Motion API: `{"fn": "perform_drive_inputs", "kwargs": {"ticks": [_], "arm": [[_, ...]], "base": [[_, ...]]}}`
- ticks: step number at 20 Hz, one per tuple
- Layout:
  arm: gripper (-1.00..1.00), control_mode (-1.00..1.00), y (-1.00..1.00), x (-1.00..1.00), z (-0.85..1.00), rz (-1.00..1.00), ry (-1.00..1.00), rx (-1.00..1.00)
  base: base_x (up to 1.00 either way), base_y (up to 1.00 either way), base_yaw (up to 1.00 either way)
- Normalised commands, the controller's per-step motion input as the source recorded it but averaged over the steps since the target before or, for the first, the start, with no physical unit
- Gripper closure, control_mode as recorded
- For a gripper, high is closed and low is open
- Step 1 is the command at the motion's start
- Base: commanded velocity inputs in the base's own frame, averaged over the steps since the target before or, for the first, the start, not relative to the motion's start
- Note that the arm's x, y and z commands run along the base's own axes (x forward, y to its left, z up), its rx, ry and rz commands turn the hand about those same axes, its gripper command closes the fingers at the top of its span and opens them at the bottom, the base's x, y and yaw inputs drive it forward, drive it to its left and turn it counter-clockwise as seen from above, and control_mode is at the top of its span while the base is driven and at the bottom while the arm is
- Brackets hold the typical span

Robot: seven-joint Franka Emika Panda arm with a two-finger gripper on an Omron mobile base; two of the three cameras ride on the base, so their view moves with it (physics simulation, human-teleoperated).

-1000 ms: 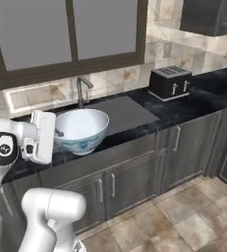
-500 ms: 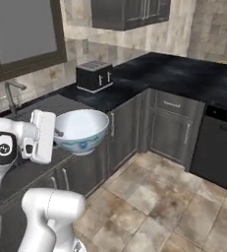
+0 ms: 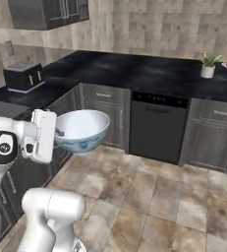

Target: Take the smaller bowl and place it next to the appetizer plate on the dining counter , and place the larger bowl next to the plate with cooked food.

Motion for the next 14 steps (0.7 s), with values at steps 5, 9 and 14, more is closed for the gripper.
{"fn": "perform_drive_inputs", "kwargs": {"ticks": [5, 9, 14], "arm": [[1.0, 1.0, 0.0, 0.0, 0.0, 0.0, 0.0, 0.0], [1.0, 1.0, 0.0, 0.0, 0.0, 0.0, 0.0, 0.0], [1.0, 1.0, 0.0, 0.0, 0.0, 0.0, 0.0, 0.0]], "base": [[0.19, -0.99, -0.34], [0.34, -1.0, -0.23], [0.56, -1.0, -0.18]]}}
